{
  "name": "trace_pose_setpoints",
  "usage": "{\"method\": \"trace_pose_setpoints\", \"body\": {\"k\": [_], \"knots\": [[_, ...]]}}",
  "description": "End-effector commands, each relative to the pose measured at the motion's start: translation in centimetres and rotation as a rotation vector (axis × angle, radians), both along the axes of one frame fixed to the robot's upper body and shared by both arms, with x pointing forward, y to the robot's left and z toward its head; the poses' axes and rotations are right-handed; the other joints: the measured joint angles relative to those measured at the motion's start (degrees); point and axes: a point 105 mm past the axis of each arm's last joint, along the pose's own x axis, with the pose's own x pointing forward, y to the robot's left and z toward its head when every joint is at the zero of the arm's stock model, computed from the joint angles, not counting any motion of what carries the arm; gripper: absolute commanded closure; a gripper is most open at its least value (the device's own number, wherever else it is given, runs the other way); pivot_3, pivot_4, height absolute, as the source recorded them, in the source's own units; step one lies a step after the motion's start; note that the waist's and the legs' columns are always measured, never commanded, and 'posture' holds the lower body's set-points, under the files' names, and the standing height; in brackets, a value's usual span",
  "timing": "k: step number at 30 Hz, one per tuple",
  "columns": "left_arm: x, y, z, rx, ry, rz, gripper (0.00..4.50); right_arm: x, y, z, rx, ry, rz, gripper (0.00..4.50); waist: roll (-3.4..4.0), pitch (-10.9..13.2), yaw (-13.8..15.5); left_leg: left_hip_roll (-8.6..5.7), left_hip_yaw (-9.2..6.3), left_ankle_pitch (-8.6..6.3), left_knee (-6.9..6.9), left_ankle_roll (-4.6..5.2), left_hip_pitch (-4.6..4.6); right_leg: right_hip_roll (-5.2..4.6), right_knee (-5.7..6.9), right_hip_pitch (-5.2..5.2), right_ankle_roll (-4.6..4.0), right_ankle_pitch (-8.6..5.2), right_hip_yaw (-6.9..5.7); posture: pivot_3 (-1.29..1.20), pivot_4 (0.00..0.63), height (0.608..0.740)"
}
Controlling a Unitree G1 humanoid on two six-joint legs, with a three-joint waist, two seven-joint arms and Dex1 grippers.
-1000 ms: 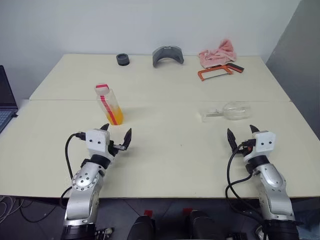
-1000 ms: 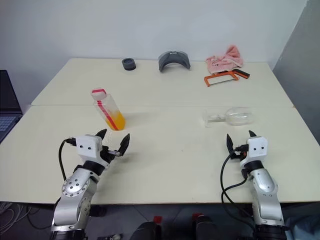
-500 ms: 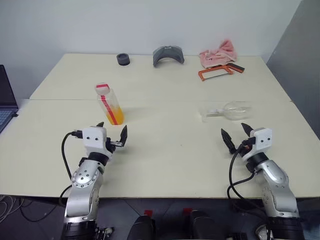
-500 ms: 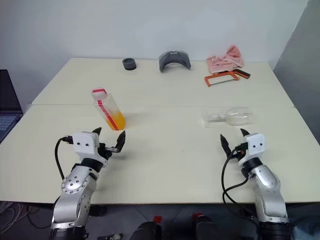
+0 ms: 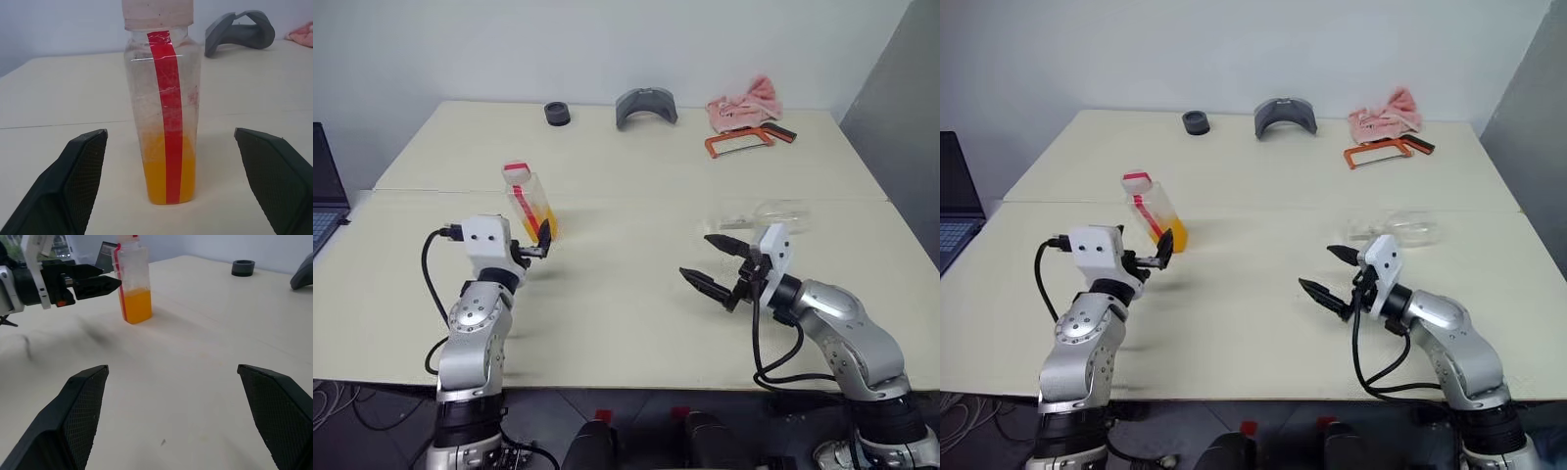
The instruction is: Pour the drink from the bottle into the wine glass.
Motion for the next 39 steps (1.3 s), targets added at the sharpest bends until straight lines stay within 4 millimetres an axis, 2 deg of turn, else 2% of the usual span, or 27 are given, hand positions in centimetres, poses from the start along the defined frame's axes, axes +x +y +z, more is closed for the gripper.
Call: {"method": "trace_pose_setpoints", "body": {"k": [1, 12, 24, 39], "knots": [[0.3, 0.4, 1.1, 0.001, -0.027, 0.015, 0.05, 0.0, 0.4, 1.3, 0.013, -0.04, 0.03, 0.0, 0.0, 0.0, 0.0, -0.01, -0.03, 0.0, 0.0, 0.0, -0.02, -0.01, -0.01, -0.01, 0.0, 0.0, -0.03, 0.0, 0.15, 0.74], [2.8, -0.4, 2.3, -0.007, -0.038, 0.009, 0.05, 0.2, 1.3, 2.0, -0.024, -0.041, 0.107, 0.0, 0.0, 0.0, 0.0, -0.09, -0.46, 0.07, 0.09, -0.11, -0.49, -0.37, -0.25, -0.13, -0.04, 0.05, -0.96, 0.0, 0.15, 0.74], [5.5, -1.2, 3.1, 0.014, -0.049, 0.025, 0.05, 0.7, 1.7, 3.1, 0.034, -0.045, 0.112, 0.0, 0.0, 0.0, 0.1, -0.26, -0.62, 0.1, 0.09, -0.17, -0.58, -0.56, -0.3, -0.14, -0.04, 0.05, -1.06, 0.0, 0.15, 0.74], [6.6, -0.8, 4.3, 0.043, -0.066, 0.057, 0.05, 0.7, 2.1, 2.7, -0.007, -0.063, 0.125, 0.0, 0.0, 0.0, 0.0, -0.29, -0.64, 0.12, 0.09, -0.21, -0.59, -0.61, -0.29, -0.15, -0.04, 0.05, -1.09, 0.0, 0.15, 0.74]]}}
